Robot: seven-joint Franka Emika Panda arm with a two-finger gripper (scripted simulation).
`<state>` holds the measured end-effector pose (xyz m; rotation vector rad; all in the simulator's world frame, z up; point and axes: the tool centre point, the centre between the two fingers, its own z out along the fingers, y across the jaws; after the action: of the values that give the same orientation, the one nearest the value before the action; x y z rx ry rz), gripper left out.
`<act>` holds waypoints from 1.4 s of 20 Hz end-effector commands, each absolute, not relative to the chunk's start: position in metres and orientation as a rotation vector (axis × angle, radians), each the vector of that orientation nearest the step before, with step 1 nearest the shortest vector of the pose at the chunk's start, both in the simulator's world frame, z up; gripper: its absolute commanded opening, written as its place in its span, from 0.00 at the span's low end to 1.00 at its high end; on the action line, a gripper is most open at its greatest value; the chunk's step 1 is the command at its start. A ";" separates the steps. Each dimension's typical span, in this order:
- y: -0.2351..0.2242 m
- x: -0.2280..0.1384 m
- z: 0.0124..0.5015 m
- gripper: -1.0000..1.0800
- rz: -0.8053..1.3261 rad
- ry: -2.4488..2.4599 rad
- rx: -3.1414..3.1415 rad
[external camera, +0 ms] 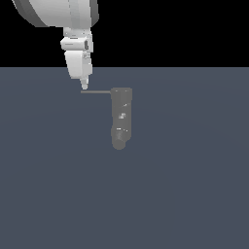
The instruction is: Turn on the faucet by rotating a designated handle.
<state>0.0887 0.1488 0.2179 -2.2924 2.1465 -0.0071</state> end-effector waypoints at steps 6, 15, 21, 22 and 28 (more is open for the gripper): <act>0.139 0.110 0.203 0.00 -0.003 2.242 -2.202; 0.137 0.113 0.201 0.00 -0.001 2.257 -2.186; 0.137 0.099 0.201 0.00 -0.001 2.257 -2.186; 0.137 0.096 0.201 0.00 -0.001 2.257 -2.186; 0.137 0.081 0.201 0.00 -0.001 2.257 -2.186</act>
<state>0.0858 0.1380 0.2011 -2.1854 2.2537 -0.0024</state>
